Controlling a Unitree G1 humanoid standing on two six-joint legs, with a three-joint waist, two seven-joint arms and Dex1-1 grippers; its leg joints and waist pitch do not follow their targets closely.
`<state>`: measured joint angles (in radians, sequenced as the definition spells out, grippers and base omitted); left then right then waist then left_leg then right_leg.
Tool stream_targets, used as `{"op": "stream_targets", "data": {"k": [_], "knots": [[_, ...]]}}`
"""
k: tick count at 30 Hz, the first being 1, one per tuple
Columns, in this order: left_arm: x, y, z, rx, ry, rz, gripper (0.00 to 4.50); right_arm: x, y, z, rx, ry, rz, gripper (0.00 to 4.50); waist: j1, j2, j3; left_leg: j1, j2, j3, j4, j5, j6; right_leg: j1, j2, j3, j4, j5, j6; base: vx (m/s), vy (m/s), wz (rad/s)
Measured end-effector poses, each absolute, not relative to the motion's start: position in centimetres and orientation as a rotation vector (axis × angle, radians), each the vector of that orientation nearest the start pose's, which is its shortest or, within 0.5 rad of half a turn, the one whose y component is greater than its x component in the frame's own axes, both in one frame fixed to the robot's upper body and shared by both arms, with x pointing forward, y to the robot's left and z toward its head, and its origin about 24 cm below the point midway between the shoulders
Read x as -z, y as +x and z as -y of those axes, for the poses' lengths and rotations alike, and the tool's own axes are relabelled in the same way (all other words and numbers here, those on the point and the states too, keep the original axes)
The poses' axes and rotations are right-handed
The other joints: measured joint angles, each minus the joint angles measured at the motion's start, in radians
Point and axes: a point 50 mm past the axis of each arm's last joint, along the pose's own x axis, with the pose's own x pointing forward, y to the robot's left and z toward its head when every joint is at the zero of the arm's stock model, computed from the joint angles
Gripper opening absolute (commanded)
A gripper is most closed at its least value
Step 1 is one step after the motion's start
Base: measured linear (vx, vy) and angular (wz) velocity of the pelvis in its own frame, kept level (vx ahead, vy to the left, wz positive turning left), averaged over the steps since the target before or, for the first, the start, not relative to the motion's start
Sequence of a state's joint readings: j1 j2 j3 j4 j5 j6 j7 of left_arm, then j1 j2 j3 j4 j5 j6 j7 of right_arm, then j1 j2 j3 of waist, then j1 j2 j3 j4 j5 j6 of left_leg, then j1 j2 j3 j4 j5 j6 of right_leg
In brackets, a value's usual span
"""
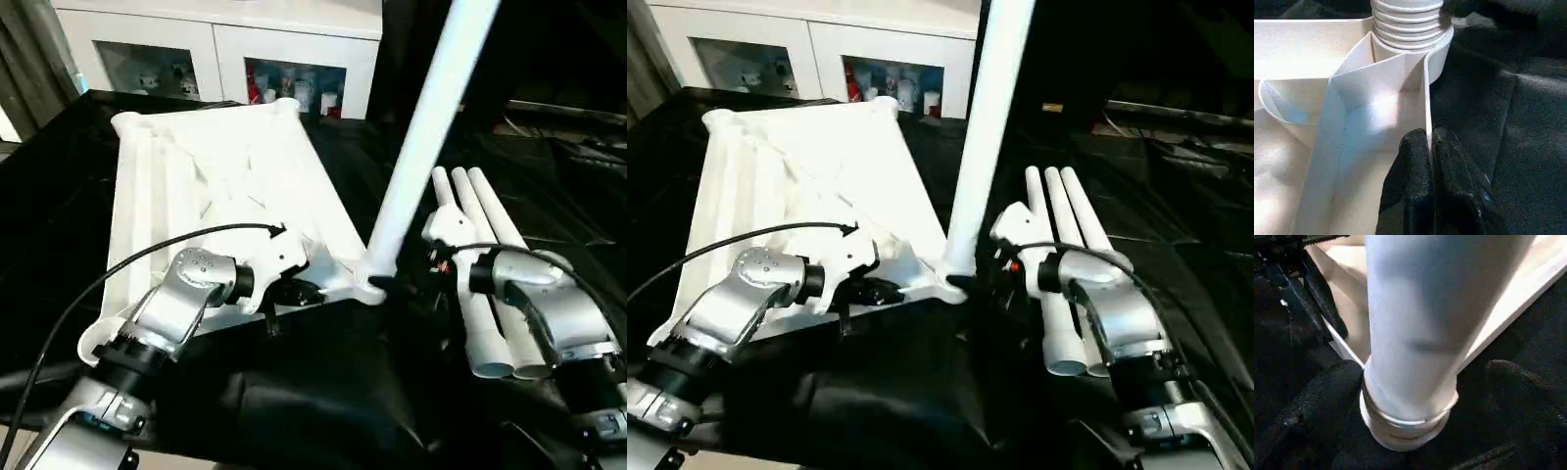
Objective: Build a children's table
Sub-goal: Rotate leg to tighten
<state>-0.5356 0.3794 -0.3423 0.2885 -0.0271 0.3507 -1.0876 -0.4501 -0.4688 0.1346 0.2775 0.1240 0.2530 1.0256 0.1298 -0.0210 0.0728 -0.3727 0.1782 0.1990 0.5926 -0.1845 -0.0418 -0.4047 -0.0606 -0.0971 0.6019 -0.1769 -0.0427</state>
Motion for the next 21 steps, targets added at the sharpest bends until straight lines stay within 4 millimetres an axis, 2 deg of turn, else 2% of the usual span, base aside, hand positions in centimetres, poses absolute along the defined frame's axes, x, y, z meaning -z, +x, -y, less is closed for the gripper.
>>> {"op": "stream_targets", "data": {"k": [6,8,11,13,21], "knots": [[-6.8,30.4,-11.1,1.282,0.393,-0.439,0.00,-8.0,30.9,16.8,-1.054,-0.288,-0.299,4.49,0.000,0.000,0.000,0.000,0.000,0.000,0.001,0.000,0.000,0.000,0.000,0.000,0.001,0.000,0.000,0.000,0.000,0.00],[-6.8,30.4,-11.0,1.282,0.393,-0.440,0.00,-7.8,30.9,16.6,-1.059,-0.284,-0.295,4.22,0.000,0.000,0.000,0.000,0.000,0.000,0.001,0.000,0.000,0.000,0.000,0.000,0.001,0.000,0.000,0.000,0.000,0.00],[-6.8,30.4,-11.0,1.284,0.394,-0.440,0.00,-7.5,31.0,16.4,-1.059,-0.276,-0.301,4.11,0.002,0.000,0.000,0.000,0.000,0.000,0.002,0.000,0.000,0.000,0.000,0.000,0.002,0.000,0.000,0.000,0.000,0.00],[-6.8,30.4,-11.0,1.284,0.394,-0.440,0.00,-7.6,31.1,16.3,-1.057,-0.278,-0.296,3.80,0.004,0.000,0.000,0.000,0.000,0.000,0.003,0.000,0.000,0.000,0.000,0.000,0.003,0.000,0.000,0.000,0.000,0.00],[-6.8,30.4,-11.0,1.279,0.399,-0.441,0.00,-7.2,31.1,15.9,-1.075,-0.267,-0.289,3.22,0.008,0.000,0.000,0.001,0.001,-0.001,0.009,0.000,-0.001,0.000,0.000,0.000,0.008,0.000,0.001,0.000,0.000,0.00]]}}
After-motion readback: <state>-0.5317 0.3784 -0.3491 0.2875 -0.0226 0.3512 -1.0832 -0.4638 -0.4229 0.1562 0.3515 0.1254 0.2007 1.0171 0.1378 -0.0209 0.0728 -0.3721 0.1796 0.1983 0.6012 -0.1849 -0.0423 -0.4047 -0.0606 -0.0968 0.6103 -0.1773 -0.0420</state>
